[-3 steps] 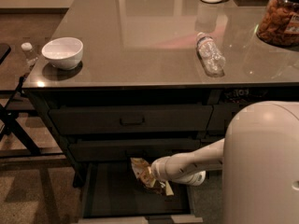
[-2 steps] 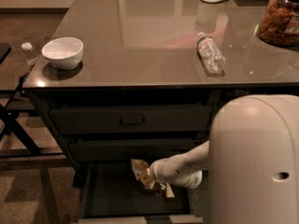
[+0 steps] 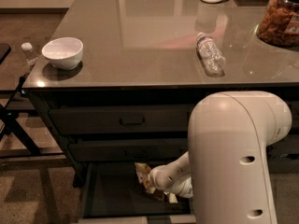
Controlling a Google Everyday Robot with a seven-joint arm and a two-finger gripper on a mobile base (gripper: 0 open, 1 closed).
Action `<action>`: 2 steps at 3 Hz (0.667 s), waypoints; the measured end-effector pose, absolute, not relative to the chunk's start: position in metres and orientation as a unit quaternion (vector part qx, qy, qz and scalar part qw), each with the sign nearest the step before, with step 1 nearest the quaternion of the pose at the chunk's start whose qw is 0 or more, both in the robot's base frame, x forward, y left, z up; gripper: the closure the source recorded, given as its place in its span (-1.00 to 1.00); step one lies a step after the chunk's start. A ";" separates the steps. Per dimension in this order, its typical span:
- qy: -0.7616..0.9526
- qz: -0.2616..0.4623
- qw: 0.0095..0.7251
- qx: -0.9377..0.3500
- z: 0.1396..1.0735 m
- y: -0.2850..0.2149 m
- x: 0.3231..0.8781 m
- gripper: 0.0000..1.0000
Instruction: Place brown chip bag into bottom drawer
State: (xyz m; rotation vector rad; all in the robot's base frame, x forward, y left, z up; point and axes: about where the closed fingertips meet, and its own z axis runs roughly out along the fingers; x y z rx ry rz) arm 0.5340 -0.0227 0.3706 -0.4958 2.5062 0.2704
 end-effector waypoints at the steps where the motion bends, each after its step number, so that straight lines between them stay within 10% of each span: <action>1: 0.936 0.101 0.282 -0.185 0.370 -0.023 0.534 1.00; 2: 0.937 0.114 0.275 -0.181 0.362 -0.014 0.528 1.00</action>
Offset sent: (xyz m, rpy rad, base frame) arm -0.0135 0.0186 -0.0175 0.0542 0.0467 0.0019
